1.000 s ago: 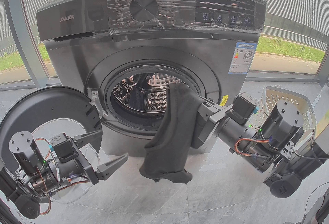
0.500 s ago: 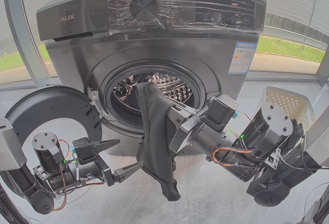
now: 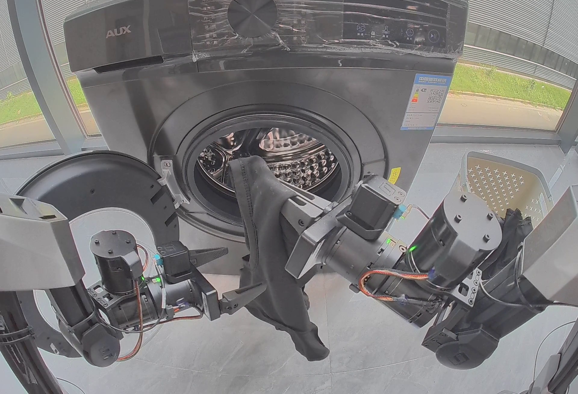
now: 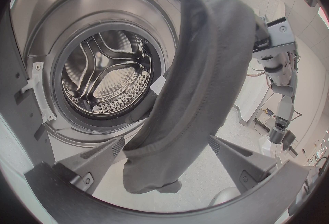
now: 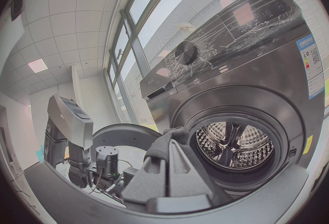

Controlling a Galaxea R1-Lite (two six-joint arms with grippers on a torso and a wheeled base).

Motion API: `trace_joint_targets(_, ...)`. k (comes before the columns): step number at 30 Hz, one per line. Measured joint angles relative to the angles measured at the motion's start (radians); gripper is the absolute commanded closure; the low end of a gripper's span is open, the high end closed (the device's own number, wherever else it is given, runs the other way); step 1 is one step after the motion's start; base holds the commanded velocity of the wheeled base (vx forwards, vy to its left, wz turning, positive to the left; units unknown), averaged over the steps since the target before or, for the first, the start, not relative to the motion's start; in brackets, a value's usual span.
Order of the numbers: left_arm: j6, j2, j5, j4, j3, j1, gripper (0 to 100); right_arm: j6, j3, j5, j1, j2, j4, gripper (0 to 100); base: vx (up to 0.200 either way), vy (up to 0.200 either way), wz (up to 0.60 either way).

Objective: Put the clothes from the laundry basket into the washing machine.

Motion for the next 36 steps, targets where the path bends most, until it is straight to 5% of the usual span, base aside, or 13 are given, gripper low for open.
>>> trace_joint_targets(17,-0.004,0.194,0.006,0.0,-0.224,-0.019,0,0.001,-0.003,-0.005,0.021,0.003,-0.001,100,0.0,0.0,0.0)
trace_joint_targets(18,-0.004,0.214,0.011,0.0,-0.246,-0.026,100,0.001,-0.003,-0.006,0.021,0.003,-0.001,100,0.0,0.0,0.0)
trace_joint_targets(27,-0.007,0.263,0.03,0.0,-0.273,-0.039,100,0.0,-0.006,-0.01,-0.017,0.006,0.001,100,0.0,0.0,0.0)
trace_joint_targets(36,-0.012,0.139,0.001,0.0,-0.154,-0.044,100,0.0,-0.042,-0.01,-0.102,0.039,0.003,100,0.0,0.0,0.0)
